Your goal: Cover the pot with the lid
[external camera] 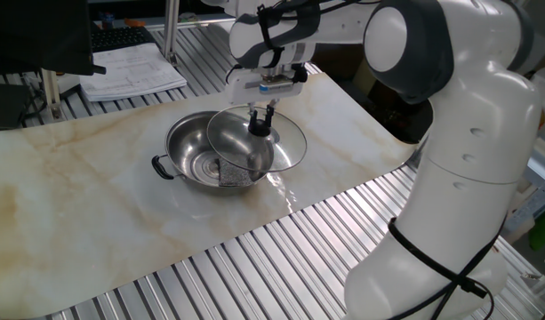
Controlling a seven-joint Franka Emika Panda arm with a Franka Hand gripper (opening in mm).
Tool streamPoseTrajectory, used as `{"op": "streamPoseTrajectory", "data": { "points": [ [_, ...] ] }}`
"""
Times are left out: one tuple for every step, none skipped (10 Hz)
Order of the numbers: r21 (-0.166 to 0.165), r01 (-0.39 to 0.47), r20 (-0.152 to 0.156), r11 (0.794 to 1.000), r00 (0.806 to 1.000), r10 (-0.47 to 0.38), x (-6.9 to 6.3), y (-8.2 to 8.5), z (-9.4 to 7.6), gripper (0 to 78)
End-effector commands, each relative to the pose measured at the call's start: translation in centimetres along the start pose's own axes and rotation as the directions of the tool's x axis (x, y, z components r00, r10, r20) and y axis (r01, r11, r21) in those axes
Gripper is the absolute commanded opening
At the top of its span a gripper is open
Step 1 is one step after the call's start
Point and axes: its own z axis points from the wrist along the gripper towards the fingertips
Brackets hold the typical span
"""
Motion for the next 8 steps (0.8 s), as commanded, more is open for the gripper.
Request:
{"op": "streamPoseTrajectory", "data": {
  "points": [
    [-0.015, 0.131, -0.012, 0.991, 0.991, -0.132, -0.1, 0.0, -0.3, 1.1],
    [-0.015, 0.131, -0.012, 0.991, 0.991, -0.132, -0.1, 0.0, -0.3, 1.1],
    [-0.008, 0.121, -0.010, 0.993, 0.993, -0.121, -0.1, 0.5, -0.4, 1.1],
    [0.003, 0.104, -0.011, 0.995, 0.994, -0.104, 0.2, 2.2, -0.8, 1.1],
    [0.004, 0.082, -0.010, 0.997, 0.997, -0.082, 0.6, 3.8, -1.3, 1.1],
    [0.003, 0.067, -0.009, 0.998, 0.998, -0.067, 1.1, 5.3, -1.7, 1.1],
    [0.003, 0.061, -0.009, 0.998, 0.998, -0.061, 1.3, 5.9, -1.9, 1.1],
    [0.002, 0.046, -0.002, 0.999, 0.999, -0.046, 1.8, 7.6, -2.0, 1.1]
  ]
}}
